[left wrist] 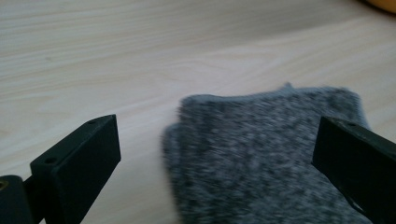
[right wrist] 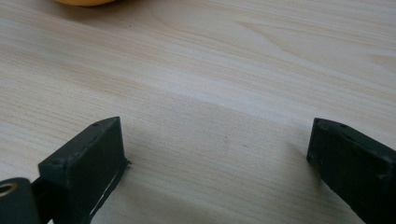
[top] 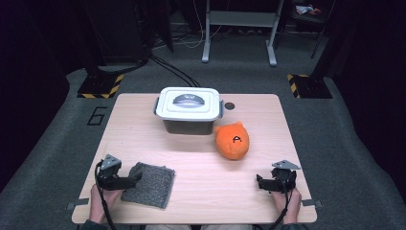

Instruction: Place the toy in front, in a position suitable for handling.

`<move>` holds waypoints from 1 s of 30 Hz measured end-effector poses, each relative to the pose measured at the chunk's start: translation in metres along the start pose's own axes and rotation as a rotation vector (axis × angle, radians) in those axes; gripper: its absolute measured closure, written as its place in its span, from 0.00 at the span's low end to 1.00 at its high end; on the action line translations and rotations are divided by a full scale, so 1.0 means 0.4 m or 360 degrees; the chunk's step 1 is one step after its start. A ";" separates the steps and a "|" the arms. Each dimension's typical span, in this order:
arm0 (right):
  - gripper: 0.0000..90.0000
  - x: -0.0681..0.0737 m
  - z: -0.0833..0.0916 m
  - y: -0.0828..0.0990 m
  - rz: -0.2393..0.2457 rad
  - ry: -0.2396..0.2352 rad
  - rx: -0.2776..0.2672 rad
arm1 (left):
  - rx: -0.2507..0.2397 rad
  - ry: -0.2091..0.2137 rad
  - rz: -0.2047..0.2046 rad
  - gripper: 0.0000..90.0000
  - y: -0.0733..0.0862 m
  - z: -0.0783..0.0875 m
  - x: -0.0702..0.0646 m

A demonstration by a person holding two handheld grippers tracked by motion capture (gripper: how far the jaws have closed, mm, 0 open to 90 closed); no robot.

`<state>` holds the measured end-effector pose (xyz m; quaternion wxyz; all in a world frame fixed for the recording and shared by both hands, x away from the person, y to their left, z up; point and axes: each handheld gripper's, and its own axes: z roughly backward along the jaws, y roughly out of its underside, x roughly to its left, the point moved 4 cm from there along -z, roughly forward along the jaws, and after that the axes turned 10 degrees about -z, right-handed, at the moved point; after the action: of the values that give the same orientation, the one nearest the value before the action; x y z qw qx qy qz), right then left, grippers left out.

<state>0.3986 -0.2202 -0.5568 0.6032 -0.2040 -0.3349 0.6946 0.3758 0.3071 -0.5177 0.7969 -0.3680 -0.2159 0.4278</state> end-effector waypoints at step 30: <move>0.04 0.001 -0.001 0.000 -0.0013 -0.0001 -0.0006 | 0.0227 -0.0035 -0.0174 0.55 0.042 -0.047 -0.096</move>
<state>0.3986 -0.2197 -0.5570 0.6054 -0.2035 -0.3374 0.6916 0.3587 0.2734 -0.5438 0.8408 -0.2933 -0.2133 0.4019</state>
